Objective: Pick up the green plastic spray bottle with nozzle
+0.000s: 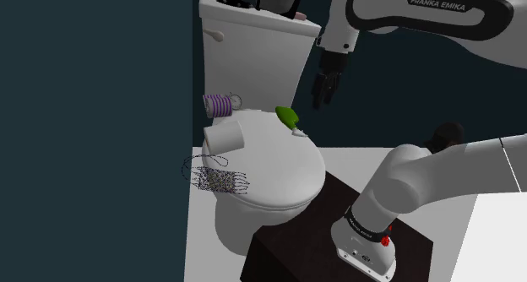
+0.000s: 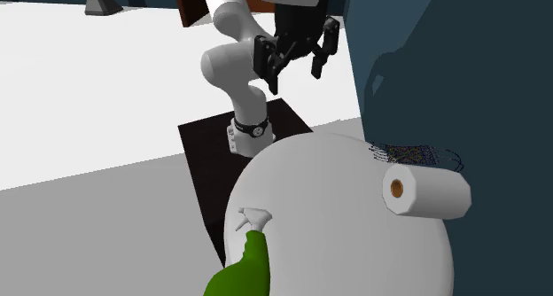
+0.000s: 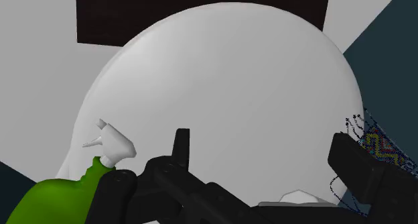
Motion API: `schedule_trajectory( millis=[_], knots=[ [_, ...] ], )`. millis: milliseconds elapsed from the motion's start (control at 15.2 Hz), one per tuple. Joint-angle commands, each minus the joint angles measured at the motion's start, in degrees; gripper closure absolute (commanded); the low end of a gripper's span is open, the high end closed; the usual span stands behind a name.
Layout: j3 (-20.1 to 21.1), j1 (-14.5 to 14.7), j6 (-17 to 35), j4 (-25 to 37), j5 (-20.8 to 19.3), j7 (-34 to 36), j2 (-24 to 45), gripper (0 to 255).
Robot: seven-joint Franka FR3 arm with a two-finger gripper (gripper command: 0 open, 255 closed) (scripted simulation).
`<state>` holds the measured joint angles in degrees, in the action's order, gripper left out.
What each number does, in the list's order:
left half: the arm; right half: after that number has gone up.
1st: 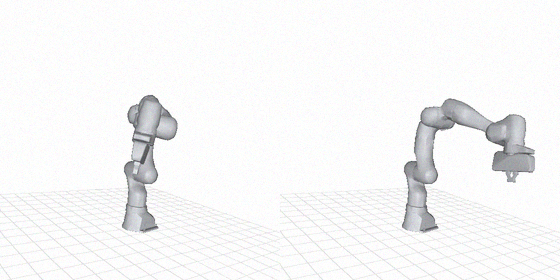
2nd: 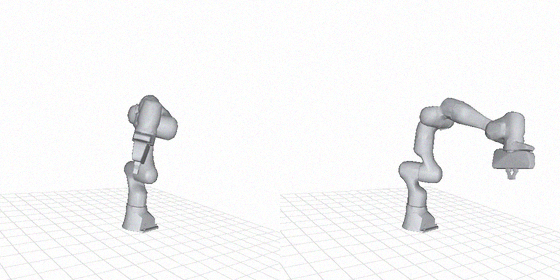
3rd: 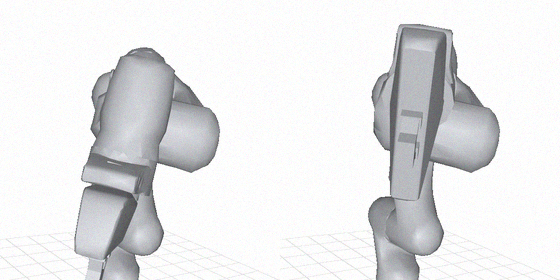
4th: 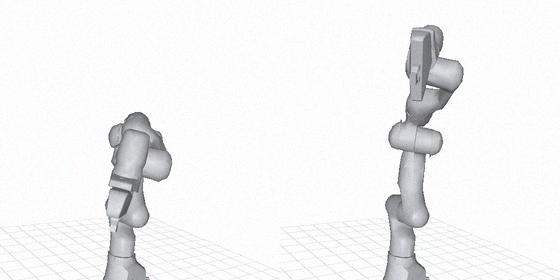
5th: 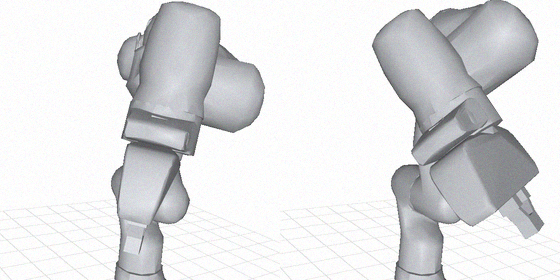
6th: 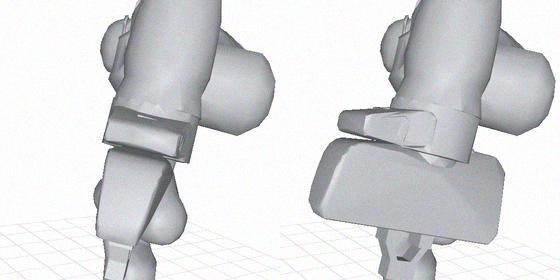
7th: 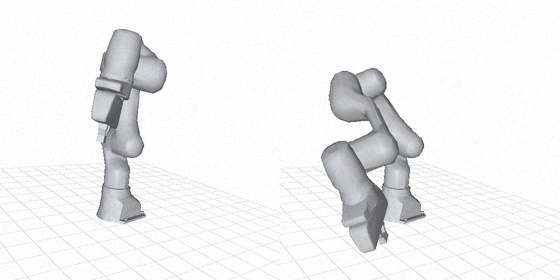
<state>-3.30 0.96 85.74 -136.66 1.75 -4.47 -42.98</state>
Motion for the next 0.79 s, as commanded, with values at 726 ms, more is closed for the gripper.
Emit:
schedule_trajectory(
  millis=[726],
  knots=[
    [-5.66, -5.07, 24.00, -6.59, -2.19, 0.66, 12.00, 0]
  ],
)
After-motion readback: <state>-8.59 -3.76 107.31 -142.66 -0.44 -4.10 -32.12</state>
